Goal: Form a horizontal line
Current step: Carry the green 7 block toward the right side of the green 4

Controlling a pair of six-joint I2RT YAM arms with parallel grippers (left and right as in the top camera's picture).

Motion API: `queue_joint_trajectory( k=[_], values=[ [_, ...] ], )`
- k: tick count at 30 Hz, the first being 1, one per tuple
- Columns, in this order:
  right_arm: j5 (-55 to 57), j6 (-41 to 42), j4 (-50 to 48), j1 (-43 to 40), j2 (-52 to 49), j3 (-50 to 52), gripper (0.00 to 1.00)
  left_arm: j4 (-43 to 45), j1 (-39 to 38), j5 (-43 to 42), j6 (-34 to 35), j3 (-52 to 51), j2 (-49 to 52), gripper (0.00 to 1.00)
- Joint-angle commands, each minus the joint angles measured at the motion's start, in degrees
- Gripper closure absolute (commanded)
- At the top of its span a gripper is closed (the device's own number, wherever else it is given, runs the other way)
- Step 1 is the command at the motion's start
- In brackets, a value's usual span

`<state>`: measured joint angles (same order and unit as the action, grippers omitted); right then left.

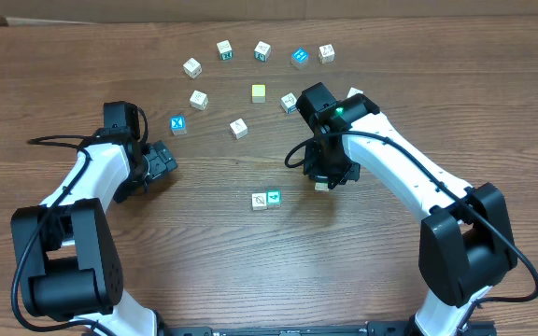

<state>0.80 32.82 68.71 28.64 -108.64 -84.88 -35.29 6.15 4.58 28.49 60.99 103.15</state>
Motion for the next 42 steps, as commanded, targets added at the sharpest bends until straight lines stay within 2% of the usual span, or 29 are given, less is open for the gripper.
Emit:
queue_joint_trajectory(
  k=[1, 28, 42],
  values=[
    [-0.07, 0.24, -0.13, 0.24, -0.39, 0.31, 0.87, 0.00, 0.22, 0.33, -0.20, -0.22, 0.66, 0.00],
    [-0.02, -0.07, -0.04, 0.24, -0.72, 0.31, 0.87, 0.00, 0.22, 0.31, -0.20, -0.22, 0.66, 0.00],
    [1.05, -0.26, -4.72, 0.24, -0.76, 2.25, 0.88, 0.00, 0.22, 0.31, -0.20, -0.22, 0.66, 0.01]
  ],
)
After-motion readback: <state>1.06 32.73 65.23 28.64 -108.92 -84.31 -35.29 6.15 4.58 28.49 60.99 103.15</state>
